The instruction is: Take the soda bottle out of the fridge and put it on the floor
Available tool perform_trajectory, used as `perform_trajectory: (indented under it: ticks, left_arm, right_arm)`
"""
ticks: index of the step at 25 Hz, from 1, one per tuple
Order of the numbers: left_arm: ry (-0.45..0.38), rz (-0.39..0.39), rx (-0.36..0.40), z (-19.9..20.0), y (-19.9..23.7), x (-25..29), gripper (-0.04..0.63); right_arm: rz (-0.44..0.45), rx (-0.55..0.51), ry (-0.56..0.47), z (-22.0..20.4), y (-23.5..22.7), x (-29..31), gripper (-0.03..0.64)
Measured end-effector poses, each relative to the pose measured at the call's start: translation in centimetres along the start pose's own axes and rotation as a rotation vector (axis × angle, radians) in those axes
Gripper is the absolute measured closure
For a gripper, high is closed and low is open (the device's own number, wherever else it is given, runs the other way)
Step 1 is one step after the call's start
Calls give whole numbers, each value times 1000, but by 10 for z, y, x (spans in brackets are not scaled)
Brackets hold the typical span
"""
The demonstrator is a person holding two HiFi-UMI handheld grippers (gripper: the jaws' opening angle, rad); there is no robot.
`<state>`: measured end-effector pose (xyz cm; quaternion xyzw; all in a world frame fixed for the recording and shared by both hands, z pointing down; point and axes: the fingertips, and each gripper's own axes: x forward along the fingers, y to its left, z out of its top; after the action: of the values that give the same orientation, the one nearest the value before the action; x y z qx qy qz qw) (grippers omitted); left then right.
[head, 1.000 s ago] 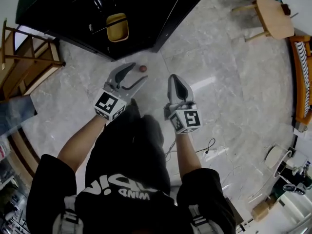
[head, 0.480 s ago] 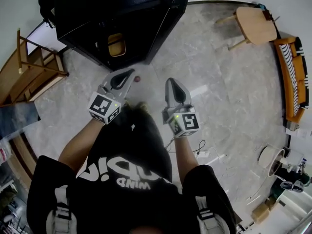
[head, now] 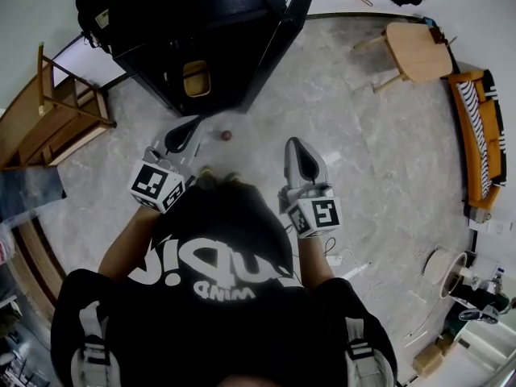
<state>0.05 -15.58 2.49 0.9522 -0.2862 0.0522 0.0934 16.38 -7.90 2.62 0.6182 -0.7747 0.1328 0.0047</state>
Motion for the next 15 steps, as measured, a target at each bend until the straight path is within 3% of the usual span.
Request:
perform_trajectory:
  ticks: [10,15]
  left_arm:
    - [-5,17,5,1,2,-17,595]
    - [-8,28,-1,0,-1,-20,594]
  right_arm:
    - [-44,12,-26,-1,1,-7,620]
    - [-24,-7,-45,-1,2,-7,620]
